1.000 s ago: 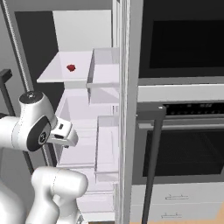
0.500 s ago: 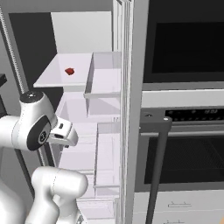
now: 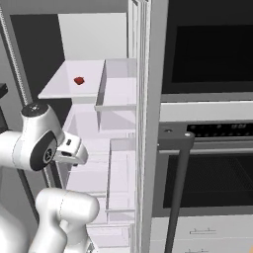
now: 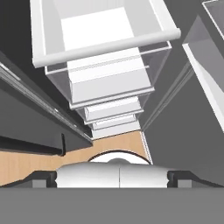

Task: Take the strawberry from the fridge and place it on top of the pancake, located on the dining counter.

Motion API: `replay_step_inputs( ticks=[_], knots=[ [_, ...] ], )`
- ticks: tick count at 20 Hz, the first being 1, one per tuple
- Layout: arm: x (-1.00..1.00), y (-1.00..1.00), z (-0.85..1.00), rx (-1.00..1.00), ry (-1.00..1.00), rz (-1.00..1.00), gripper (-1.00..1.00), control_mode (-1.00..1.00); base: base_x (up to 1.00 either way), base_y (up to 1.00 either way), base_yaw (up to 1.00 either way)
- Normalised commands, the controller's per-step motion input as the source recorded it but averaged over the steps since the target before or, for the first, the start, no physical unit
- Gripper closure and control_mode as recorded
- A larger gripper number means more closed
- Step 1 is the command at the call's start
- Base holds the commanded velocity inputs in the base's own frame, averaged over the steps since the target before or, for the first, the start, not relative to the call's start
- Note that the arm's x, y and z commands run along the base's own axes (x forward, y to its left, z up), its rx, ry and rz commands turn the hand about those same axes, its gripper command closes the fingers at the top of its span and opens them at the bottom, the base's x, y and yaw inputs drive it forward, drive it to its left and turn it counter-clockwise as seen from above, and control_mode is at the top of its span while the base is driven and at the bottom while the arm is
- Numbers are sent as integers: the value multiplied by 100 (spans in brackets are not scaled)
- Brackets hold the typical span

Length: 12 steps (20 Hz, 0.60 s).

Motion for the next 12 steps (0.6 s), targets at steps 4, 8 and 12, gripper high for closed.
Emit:
replay_step_inputs(
  ticks=[4, 8, 12],
  knots=[
    [14, 18, 29, 16, -28, 16, -100, -100, 0, 0, 0],
    [31, 43, 54, 4, -29, 5, -100, -100, 0, 0, 0],
    [59, 40, 70, 6, -29, 6, -100, -100, 0, 0, 0]
  ],
)
